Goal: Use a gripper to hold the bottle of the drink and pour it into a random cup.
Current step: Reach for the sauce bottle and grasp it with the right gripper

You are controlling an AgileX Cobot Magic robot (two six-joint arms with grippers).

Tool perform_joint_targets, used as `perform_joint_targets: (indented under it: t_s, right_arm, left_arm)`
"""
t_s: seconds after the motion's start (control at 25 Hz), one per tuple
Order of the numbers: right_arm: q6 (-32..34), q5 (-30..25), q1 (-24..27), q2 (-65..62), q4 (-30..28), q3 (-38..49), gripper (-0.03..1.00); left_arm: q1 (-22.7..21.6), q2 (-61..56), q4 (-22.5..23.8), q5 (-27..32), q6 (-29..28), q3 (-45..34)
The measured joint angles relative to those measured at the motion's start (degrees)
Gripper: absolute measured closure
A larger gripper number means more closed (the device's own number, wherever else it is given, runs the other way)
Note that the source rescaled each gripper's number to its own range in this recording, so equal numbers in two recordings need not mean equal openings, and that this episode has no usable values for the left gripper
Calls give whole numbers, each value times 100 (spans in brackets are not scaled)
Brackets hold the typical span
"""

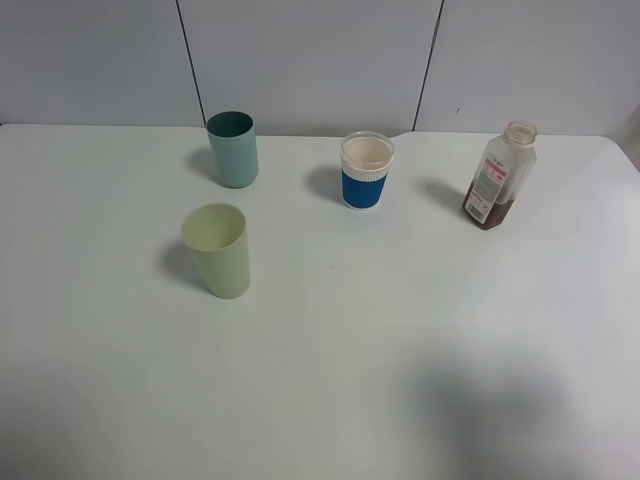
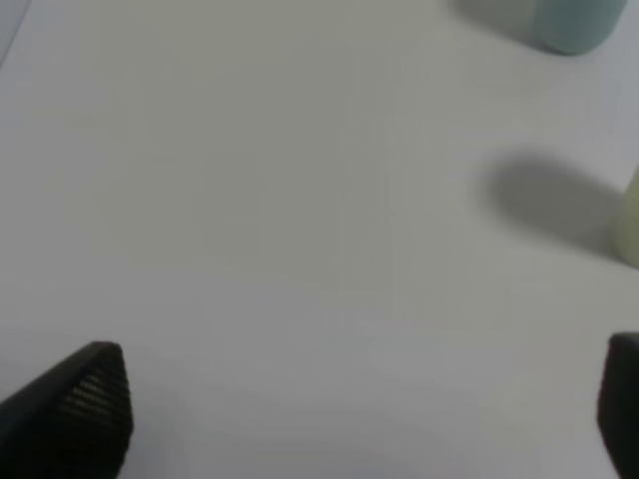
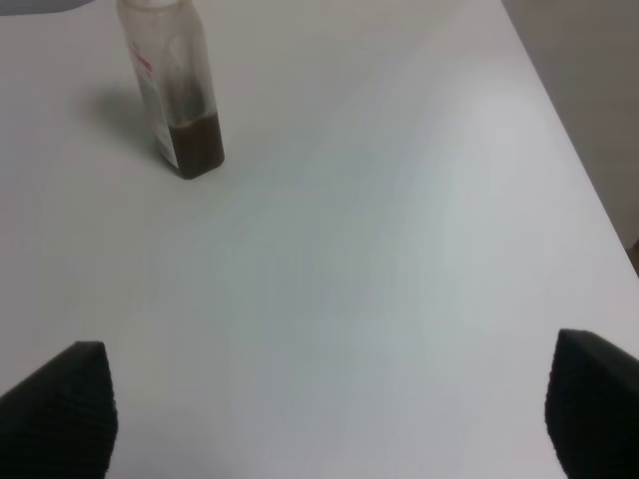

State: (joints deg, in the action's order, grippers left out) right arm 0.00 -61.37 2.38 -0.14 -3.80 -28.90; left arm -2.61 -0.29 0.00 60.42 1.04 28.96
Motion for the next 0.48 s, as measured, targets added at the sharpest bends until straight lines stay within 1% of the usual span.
perform_joint_targets:
  t_s: [0.28,0.48]
  right_arm:
    - [0,0,-188,0,0,0,9]
    - [0,8,-279,0,-49,0,9]
  left_arm:
    - [0,0,-30,0,0,0]
    - [-240,45,0,0,0,0]
